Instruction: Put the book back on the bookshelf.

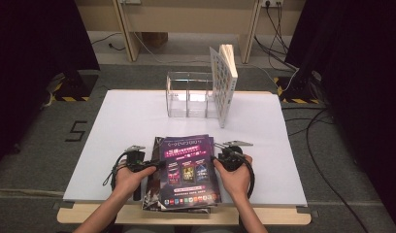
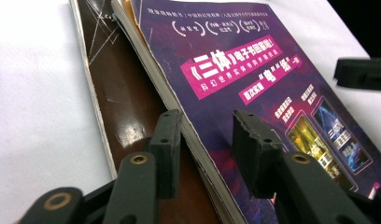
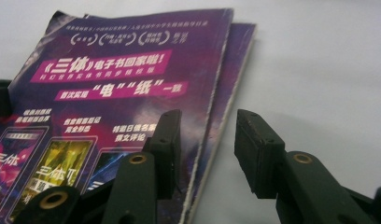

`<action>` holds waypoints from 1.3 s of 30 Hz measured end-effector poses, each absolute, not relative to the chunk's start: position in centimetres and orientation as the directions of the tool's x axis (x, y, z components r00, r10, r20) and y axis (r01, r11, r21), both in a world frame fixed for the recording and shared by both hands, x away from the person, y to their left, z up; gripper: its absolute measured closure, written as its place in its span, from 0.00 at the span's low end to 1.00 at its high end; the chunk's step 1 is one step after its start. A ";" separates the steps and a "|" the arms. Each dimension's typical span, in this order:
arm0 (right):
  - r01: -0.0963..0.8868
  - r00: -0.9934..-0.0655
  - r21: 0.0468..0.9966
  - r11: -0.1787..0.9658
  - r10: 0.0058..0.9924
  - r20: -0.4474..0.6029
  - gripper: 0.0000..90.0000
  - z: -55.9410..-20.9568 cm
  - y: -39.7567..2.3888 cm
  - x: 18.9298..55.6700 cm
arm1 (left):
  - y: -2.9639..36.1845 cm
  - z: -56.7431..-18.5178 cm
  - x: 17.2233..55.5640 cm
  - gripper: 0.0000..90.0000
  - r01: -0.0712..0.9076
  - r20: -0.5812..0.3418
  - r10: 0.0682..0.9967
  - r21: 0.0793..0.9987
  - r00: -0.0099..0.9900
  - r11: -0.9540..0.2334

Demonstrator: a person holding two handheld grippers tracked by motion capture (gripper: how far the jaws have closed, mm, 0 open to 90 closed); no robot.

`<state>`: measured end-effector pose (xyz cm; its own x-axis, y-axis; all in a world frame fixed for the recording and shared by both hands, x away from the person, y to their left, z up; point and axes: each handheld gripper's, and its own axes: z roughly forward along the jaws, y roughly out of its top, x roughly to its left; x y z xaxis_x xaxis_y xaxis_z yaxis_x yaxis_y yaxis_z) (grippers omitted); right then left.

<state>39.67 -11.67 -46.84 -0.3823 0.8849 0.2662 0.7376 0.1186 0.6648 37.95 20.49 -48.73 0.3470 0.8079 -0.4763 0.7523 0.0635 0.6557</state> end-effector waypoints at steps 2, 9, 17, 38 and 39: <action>0.743 -0.389 0.656 0.128 0.881 0.269 0.68 -47.2 -11.3 39.7 | 20.5 -48.5 37.9 0.71 0.754 -0.488 0.804 0.652 0.339 0.077; 0.738 -0.391 0.663 0.126 0.881 0.267 0.67 -47.5 -11.0 39.5 | 19.8 -48.1 37.8 0.71 0.752 -0.522 0.783 0.650 0.337 0.110; 0.736 -0.371 0.668 0.109 0.890 0.264 0.67 -47.6 -11.0 39.2 | 19.6 -48.2 37.4 0.72 0.752 -0.543 0.778 0.643 0.316 0.144; 0.751 -0.374 0.652 0.108 0.883 0.284 0.65 -47.4 -11.3 39.5 | 17.8 -49.0 37.9 0.89 0.789 -0.603 0.708 0.605 0.367 0.107; 0.753 -0.373 0.649 0.107 0.883 0.286 0.64 -47.4 -11.5 39.8 | 17.8 -49.0 37.9 0.89 0.790 -0.604 0.709 0.603 0.363 0.110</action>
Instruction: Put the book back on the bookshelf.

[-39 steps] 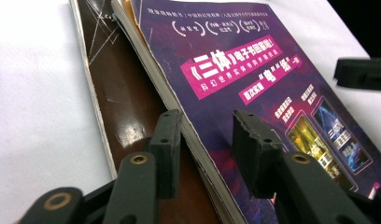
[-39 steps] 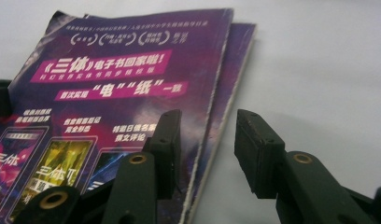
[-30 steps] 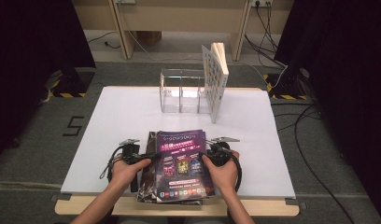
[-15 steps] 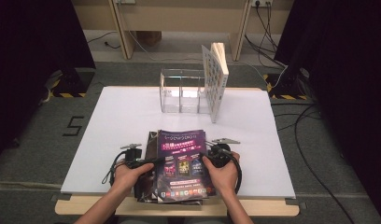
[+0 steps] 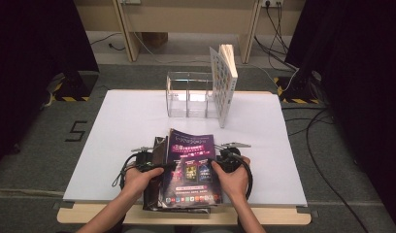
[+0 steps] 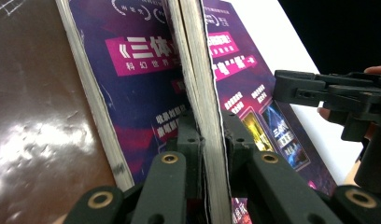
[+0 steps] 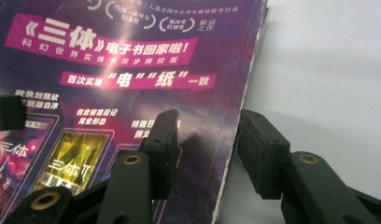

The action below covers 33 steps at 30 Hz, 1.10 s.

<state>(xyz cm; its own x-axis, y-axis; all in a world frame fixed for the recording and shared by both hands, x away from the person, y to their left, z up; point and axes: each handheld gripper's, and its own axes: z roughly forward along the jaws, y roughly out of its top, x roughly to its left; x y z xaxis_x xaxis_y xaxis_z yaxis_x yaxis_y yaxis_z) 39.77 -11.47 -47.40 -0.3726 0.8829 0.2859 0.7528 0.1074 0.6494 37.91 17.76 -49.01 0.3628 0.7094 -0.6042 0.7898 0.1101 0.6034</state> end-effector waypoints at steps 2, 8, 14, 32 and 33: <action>0.763 -0.359 0.640 0.092 0.884 0.300 0.62 -47.5 -11.8 40.5 | 17.7 -49.0 38.0 0.89 0.794 -0.610 0.706 0.597 0.359 0.112; 0.792 -0.350 0.603 0.096 0.880 0.320 0.61 -47.1 -12.1 42.9 | 17.2 -49.0 38.5 0.89 0.796 -0.602 0.713 0.596 0.359 0.104; 0.812 -0.327 0.579 0.078 0.882 0.340 0.60 -47.1 -12.2 44.6 | 16.7 -48.9 39.0 0.88 0.793 -0.591 0.721 0.601 0.362 0.095; 0.831 -0.284 0.555 0.008 0.866 0.412 0.66 -47.4 -12.8 46.7 | 16.2 -48.8 39.7 0.86 0.791 -0.562 0.736 0.608 0.378 0.059; 0.822 -0.294 0.569 0.021 0.872 0.393 0.69 -47.1 -12.7 46.6 | 16.2 -48.8 39.8 0.86 0.791 -0.561 0.736 0.608 0.378 0.058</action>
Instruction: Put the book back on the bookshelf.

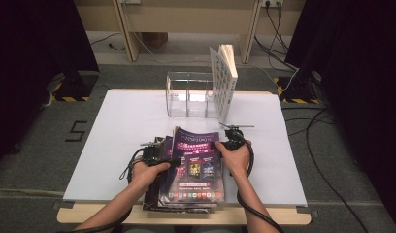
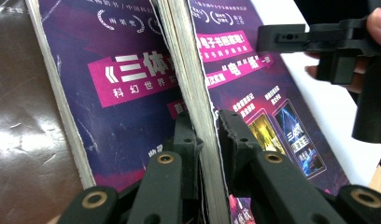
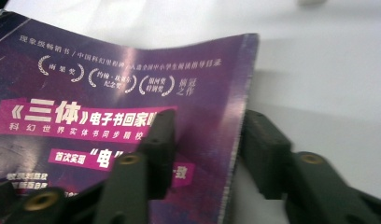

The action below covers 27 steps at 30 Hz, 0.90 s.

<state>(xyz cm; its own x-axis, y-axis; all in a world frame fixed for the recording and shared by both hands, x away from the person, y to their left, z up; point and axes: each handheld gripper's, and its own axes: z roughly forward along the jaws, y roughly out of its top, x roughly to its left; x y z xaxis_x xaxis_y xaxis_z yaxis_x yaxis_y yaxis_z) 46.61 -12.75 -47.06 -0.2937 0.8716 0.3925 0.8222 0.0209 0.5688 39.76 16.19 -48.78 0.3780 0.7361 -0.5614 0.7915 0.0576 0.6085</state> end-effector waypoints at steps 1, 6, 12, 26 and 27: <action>0.822 -0.294 0.569 0.021 0.872 0.393 0.69 -47.1 -12.7 46.6 | 16.2 -48.8 39.8 0.86 0.791 -0.561 0.736 0.608 0.378 0.058; 0.781 -0.332 0.621 0.066 0.886 0.323 0.81 -45.2 -12.0 45.9 | 16.2 -48.7 39.8 0.86 0.792 -0.552 0.744 0.608 0.377 0.050; 0.802 -0.353 0.593 0.068 0.855 0.380 0.83 -44.4 -12.0 46.1 | 16.1 -48.7 39.9 0.86 0.791 -0.546 0.746 0.610 0.381 0.043; 0.796 -0.427 0.588 0.143 0.821 0.379 0.89 -43.7 -11.7 46.4 | 16.4 -48.7 39.8 0.84 0.782 -0.540 0.738 0.622 0.405 0.026; 0.802 -0.417 0.583 0.133 0.823 0.386 0.90 -43.4 -11.6 46.2 | 16.5 -48.7 39.7 0.84 0.779 -0.535 0.739 0.626 0.410 0.021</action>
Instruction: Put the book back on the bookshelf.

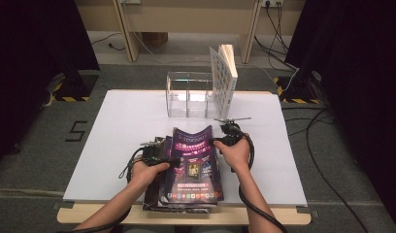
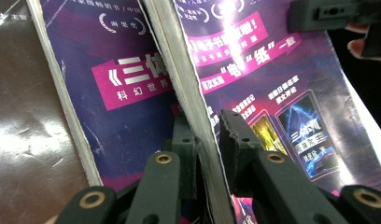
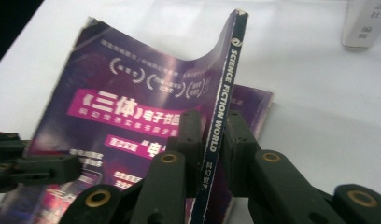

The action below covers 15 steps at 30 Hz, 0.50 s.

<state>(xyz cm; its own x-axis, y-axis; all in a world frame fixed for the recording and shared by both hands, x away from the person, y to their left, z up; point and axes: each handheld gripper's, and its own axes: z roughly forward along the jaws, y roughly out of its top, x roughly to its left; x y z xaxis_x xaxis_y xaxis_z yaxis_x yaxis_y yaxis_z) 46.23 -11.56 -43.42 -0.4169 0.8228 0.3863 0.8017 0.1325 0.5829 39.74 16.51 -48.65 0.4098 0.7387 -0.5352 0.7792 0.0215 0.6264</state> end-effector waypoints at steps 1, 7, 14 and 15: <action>0.800 -0.415 0.586 0.125 0.821 0.392 0.90 -43.3 -11.5 46.2 | 16.6 -48.6 39.6 0.83 0.777 -0.533 0.740 0.630 0.411 0.023; 0.786 -0.413 0.614 0.066 0.795 0.443 0.92 -42.6 -11.7 45.7 | 17.4 -48.1 38.9 0.77 0.747 -0.521 0.736 0.665 0.432 0.032; 0.725 -0.436 0.687 0.035 0.796 0.420 0.94 -40.2 -11.7 44.6 | 19.4 -48.1 37.6 0.68 0.701 -0.455 0.776 0.713 0.436 0.024; 0.716 -0.429 0.697 0.036 0.811 0.398 0.94 -39.9 -11.8 44.4 | 19.7 -48.1 37.3 0.68 0.696 -0.453 0.779 0.717 0.433 0.030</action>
<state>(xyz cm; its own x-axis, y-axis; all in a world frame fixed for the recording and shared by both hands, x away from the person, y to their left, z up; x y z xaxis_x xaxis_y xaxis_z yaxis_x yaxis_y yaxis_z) 44.43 -11.78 -39.92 -0.4290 0.8108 0.3982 0.7160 0.0365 0.6971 37.30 19.73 -48.14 0.4334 0.7791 -0.4529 0.6962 0.0295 0.7172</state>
